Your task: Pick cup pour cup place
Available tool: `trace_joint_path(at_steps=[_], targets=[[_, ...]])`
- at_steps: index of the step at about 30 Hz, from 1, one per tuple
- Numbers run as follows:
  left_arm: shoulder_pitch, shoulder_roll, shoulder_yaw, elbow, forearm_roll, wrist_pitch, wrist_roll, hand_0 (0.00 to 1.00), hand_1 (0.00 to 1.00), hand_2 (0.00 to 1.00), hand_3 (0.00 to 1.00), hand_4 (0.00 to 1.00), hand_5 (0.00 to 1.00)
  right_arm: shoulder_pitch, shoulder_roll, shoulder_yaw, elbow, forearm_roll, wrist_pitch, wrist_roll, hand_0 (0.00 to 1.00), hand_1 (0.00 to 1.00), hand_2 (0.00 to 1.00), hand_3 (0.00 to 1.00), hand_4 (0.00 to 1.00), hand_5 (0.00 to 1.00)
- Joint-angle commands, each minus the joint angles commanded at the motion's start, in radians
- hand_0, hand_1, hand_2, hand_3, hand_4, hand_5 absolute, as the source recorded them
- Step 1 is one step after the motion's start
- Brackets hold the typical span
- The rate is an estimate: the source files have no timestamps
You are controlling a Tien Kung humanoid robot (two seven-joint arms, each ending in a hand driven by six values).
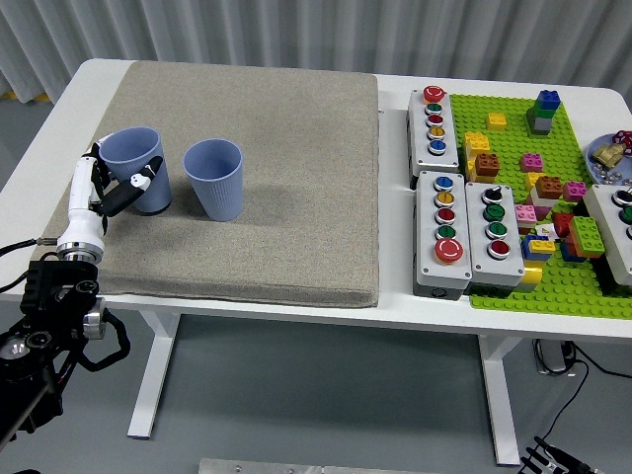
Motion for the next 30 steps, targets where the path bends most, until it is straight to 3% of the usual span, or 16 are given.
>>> trace_joint_path(at_steps=[1, 6, 7, 20, 30], targets=[[0.001, 0.001, -0.001, -0.001, 0.002, -0.001, 0.0, 0.586, 0.631, 0.743, 0.619, 0.723, 0.042, 0.0, 0.0, 0.0, 0.0, 0.0, 0.0, 0.0, 0.757, 0.683, 0.708, 0.612, 0.199, 0.266], [0.009, 0.005, -0.008, -0.014, 0.028, -0.025, 0.004, 0.586, 0.631, 0.743, 0.619, 0.723, 0.042, 0.001, 0.0, 0.002, 0.0, -0.002, 0.001, -0.002, 0.757, 0.683, 0.708, 0.612, 0.199, 0.266], [0.01, 0.005, -0.008, -0.014, 0.033, -0.027, 0.005, 0.64, 0.685, 0.852, 0.742, 0.775, 0.091, 0.001, 0.0, 0.003, 0.0, -0.002, 0.001, -0.002, 0.758, 0.684, 0.708, 0.611, 0.2, 0.264], [0.018, -0.003, -0.015, -0.004, 0.046, -0.04, 0.01, 0.651, 0.7, 0.874, 0.801, 0.804, 0.121, 0.002, 0.002, 0.002, 0.0, -0.001, -0.001, -0.005, 0.759, 0.684, 0.708, 0.612, 0.199, 0.266], [0.044, 0.005, -0.02, -0.05, 0.062, -0.054, 0.009, 0.658, 0.707, 0.882, 0.822, 0.823, 0.142, -0.003, 0.004, 0.002, 0.0, -0.007, -0.003, -0.006, 0.758, 0.684, 0.707, 0.612, 0.199, 0.265]])
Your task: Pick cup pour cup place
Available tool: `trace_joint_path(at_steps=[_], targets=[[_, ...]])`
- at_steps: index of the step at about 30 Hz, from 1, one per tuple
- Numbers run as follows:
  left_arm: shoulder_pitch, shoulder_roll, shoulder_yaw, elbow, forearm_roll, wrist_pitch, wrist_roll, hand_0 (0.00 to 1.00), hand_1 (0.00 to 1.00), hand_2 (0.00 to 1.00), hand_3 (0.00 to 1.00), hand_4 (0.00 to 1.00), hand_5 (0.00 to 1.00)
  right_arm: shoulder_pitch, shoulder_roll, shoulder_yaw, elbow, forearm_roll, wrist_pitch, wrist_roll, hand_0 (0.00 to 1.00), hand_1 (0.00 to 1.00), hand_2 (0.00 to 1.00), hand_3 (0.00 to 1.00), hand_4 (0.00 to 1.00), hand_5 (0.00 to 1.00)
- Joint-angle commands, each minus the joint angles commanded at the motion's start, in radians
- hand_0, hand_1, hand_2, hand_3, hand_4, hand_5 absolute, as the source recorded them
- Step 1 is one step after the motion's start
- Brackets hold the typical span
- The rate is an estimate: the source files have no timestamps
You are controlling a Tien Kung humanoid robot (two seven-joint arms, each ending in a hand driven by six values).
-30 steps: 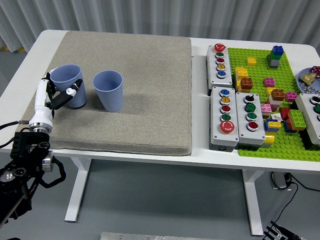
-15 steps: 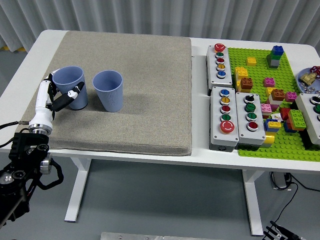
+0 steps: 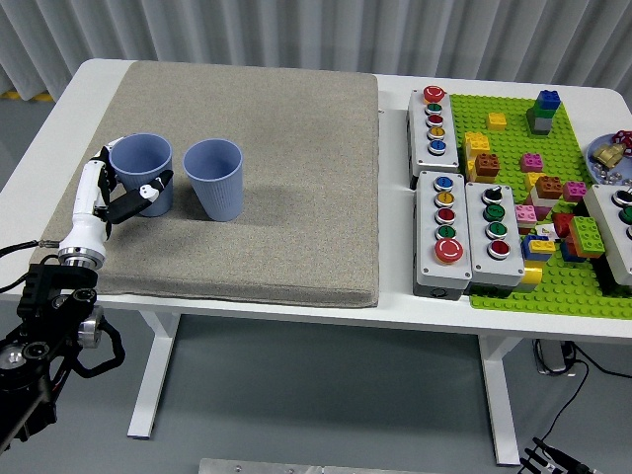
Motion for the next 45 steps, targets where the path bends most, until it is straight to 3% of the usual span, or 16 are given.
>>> trace_joint_path(at_steps=[1, 24, 25, 45], targets=[[0.003, 0.001, -0.002, -0.004, 0.001, 0.0, 0.0, 0.669, 0.718, 0.892, 0.887, 0.845, 0.168, -0.001, 0.0, 0.001, 0.0, -0.002, 0.0, 0.0, 0.759, 0.684, 0.707, 0.612, 0.199, 0.264], [0.018, 0.008, -0.009, -0.024, 0.037, -0.034, 0.016, 0.697, 0.768, 0.943, 0.95, 0.885, 0.227, 0.002, 0.0, -0.006, 0.0, 0.006, -0.005, 0.001, 0.759, 0.684, 0.706, 0.611, 0.199, 0.262], [0.018, 0.008, -0.01, -0.027, 0.041, -0.036, 0.017, 0.726, 0.791, 0.967, 0.998, 0.93, 0.279, 0.003, 0.0, -0.007, 0.0, 0.007, -0.005, 0.001, 0.759, 0.684, 0.706, 0.611, 0.198, 0.266], [0.046, 0.035, -0.041, -0.058, 0.058, -0.061, 0.031, 0.792, 0.849, 0.998, 0.998, 0.959, 0.321, 0.002, -0.001, -0.002, 0.0, 0.007, -0.005, 0.001, 0.759, 0.684, 0.706, 0.611, 0.197, 0.265]])
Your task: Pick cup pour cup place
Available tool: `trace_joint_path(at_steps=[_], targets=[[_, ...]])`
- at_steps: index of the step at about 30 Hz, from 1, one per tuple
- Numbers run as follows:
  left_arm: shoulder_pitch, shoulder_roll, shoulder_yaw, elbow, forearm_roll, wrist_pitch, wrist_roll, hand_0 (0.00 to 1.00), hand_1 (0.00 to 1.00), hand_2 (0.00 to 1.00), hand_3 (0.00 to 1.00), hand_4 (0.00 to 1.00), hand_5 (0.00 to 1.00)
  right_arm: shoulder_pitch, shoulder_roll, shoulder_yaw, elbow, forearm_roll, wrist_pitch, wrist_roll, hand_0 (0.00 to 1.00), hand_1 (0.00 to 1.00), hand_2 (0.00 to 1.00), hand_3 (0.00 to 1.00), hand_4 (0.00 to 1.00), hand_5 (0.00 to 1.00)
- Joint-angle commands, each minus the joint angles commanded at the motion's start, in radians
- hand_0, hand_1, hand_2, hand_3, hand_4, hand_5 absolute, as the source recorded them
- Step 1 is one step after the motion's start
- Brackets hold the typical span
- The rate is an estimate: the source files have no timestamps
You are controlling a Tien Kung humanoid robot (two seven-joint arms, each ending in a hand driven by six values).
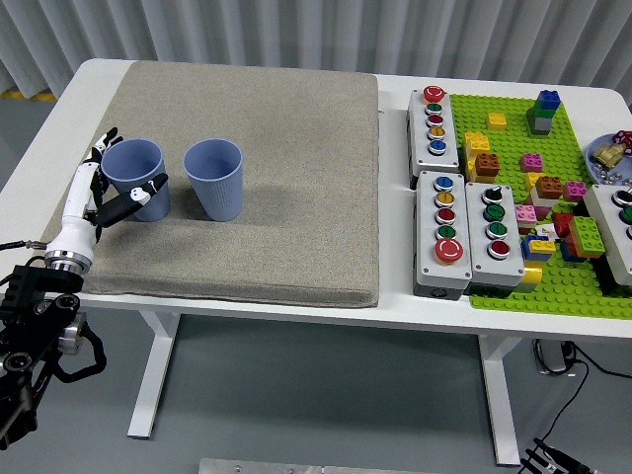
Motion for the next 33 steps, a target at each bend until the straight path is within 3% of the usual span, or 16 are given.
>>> trace_joint_path(at_steps=[12, 22, 29, 33], targets=[[0.024, 0.017, -0.001, -0.036, 0.006, 0.002, 0.004, 0.799, 0.855, 0.998, 0.998, 0.99, 0.369, -0.001, 0.0, 0.002, 0.0, -0.005, -0.001, -0.002, 0.759, 0.684, 0.706, 0.61, 0.197, 0.265], [0.075, 0.038, -0.021, -0.103, 0.011, 0.001, 0.007, 0.807, 0.874, 0.998, 0.998, 0.996, 0.381, -0.006, 0.002, 0.003, 0.0, -0.011, -0.002, -0.006, 0.759, 0.684, 0.706, 0.61, 0.195, 0.264], [0.116, 0.055, -0.056, -0.205, 0.021, 0.018, 0.016, 0.808, 0.866, 0.998, 0.998, 0.998, 0.392, -0.012, 0.005, 0.008, 0.0, -0.016, -0.004, -0.007, 0.759, 0.684, 0.706, 0.61, 0.194, 0.261], [0.118, 0.04, -0.107, -0.304, -0.069, 0.04, 0.02, 0.808, 0.866, 0.998, 0.998, 0.998, 0.392, -0.011, 0.005, 0.002, 0.0, -0.011, -0.004, -0.009, 0.759, 0.684, 0.706, 0.61, 0.194, 0.261]])
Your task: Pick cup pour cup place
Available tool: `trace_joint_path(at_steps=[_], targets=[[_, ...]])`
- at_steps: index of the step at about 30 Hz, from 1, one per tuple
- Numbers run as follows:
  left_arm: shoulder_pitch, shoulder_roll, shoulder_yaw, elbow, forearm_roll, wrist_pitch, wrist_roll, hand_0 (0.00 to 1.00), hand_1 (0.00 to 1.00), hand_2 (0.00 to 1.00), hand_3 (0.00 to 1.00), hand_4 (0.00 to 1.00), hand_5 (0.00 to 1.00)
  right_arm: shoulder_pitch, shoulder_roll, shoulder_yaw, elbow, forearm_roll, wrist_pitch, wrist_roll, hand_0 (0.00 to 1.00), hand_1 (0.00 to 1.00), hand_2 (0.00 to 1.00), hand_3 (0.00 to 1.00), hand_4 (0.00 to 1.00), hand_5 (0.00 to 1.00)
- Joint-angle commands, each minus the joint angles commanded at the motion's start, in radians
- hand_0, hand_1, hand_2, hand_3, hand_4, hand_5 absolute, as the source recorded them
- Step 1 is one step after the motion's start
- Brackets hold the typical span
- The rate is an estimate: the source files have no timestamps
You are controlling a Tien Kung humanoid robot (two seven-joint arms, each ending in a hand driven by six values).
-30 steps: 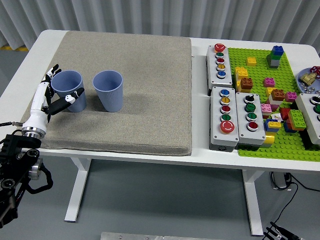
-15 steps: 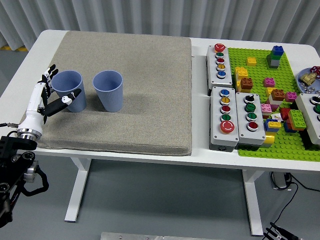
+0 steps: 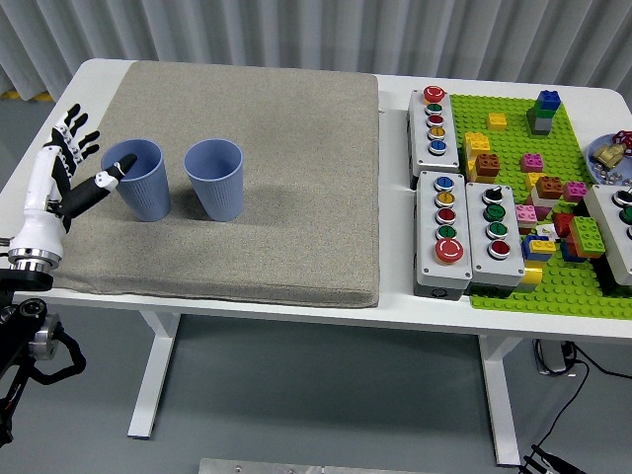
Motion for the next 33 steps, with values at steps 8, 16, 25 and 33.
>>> trace_joint_path(at_steps=[8, 16, 25, 33], targets=[[-0.175, -0.069, -0.122, -0.08, 0.03, -0.043, 0.064, 0.779, 0.79, 0.894, 0.866, 0.799, 0.998, 0.005, -0.005, -0.017, 0.0, 0.017, -0.009, 0.009, 0.759, 0.683, 0.699, 0.609, 0.193, 0.254], [-0.339, -0.137, -0.318, 0.195, -0.032, -0.117, 0.123, 0.831, 0.857, 0.933, 0.911, 0.772, 0.97, 0.013, -0.009, -0.051, 0.0, 0.058, -0.013, 0.022, 0.759, 0.683, 0.702, 0.609, 0.193, 0.251], [-0.355, -0.128, -0.361, 0.275, -0.029, -0.134, 0.106, 0.851, 0.862, 0.95, 0.939, 0.78, 0.976, 0.016, -0.007, -0.058, 0.0, 0.068, -0.014, 0.018, 0.758, 0.683, 0.707, 0.61, 0.194, 0.255], [-0.346, -0.126, -0.361, 0.264, -0.006, -0.135, 0.108, 0.854, 0.862, 0.953, 0.944, 0.781, 0.985, 0.015, -0.007, -0.06, 0.0, 0.07, -0.016, 0.018, 0.758, 0.683, 0.706, 0.609, 0.194, 0.252]])
